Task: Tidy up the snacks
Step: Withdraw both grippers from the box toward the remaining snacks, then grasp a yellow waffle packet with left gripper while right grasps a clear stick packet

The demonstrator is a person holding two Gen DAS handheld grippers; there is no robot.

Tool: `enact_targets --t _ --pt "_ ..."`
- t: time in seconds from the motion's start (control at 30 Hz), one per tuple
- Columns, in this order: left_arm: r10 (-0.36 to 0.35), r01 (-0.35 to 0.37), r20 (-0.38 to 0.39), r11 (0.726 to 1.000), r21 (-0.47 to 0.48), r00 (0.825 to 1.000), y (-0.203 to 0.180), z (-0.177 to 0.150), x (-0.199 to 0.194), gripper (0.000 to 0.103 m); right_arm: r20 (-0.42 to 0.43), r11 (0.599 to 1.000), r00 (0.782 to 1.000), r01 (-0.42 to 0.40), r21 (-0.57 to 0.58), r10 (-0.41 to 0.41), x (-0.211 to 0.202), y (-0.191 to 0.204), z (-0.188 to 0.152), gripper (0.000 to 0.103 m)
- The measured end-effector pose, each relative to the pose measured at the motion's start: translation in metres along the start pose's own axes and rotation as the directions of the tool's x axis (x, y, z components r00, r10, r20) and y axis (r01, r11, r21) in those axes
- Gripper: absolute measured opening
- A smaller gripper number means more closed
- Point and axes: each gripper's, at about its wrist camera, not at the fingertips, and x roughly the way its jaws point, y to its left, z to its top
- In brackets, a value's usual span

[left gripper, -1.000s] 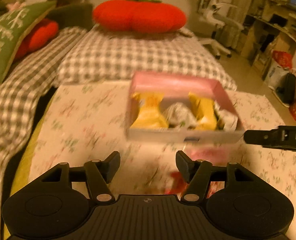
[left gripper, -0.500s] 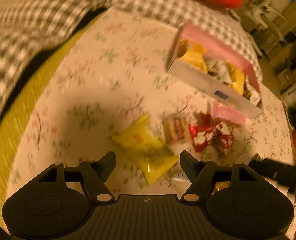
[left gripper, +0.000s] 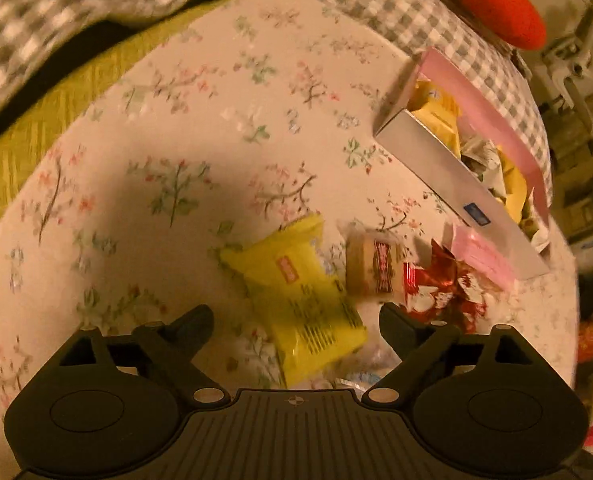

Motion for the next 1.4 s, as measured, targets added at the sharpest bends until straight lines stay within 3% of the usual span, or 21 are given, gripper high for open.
enact_targets --t 0.27,0.37,0.5,0.57,0.67,0.73,0.83,1.4 --pt "0.084 -0.094 0.069 0.982 0.166 0.994 -0.017 -0.005 0.006 0.088 -0.024 0.998 1.000 0.007 -0.061 -0.009 0.010 0.009 -0.003 0.066" --pt "0.080 -0.093 0.078 0.978 0.187 0.994 -0.018 -0.005 0.005 0.075 -0.059 0.999 0.998 -0.009 -0.044 0.006 0.019 0.007 -0.004 0.065" --pt "0.092 -0.111 0.097 0.973 0.203 0.991 -0.020 -0.005 0.005 0.061 -0.045 0.998 0.999 0.005 -0.062 -0.008 0.018 0.011 -0.005 0.062" --pt "0.106 -0.126 0.104 0.970 0.209 0.989 -0.021 -0.006 0.005 0.053 -0.039 0.998 0.999 0.012 -0.063 -0.015 0.018 0.012 -0.005 0.055" --pt "0.114 -0.131 0.101 0.973 0.190 0.988 -0.018 -0.005 0.003 0.047 -0.039 0.998 0.999 0.002 -0.058 -0.004 0.019 0.012 -0.005 0.036" --pt "0.111 -0.127 0.100 0.976 0.178 0.989 -0.016 -0.004 0.002 0.046 -0.037 0.998 0.999 0.005 -0.064 -0.007 0.019 0.013 -0.006 0.024" --pt "0.102 -0.117 0.099 0.979 0.165 0.990 -0.013 -0.004 0.002 0.045 -0.031 0.998 1.000 0.001 -0.059 -0.003 0.018 0.012 -0.006 0.021" --pt "0.063 -0.071 0.081 0.992 0.103 0.995 -0.002 -0.004 -0.013 0.045 0.037 1.000 0.999 0.008 0.026 -0.009 0.001 0.000 -0.004 0.015"
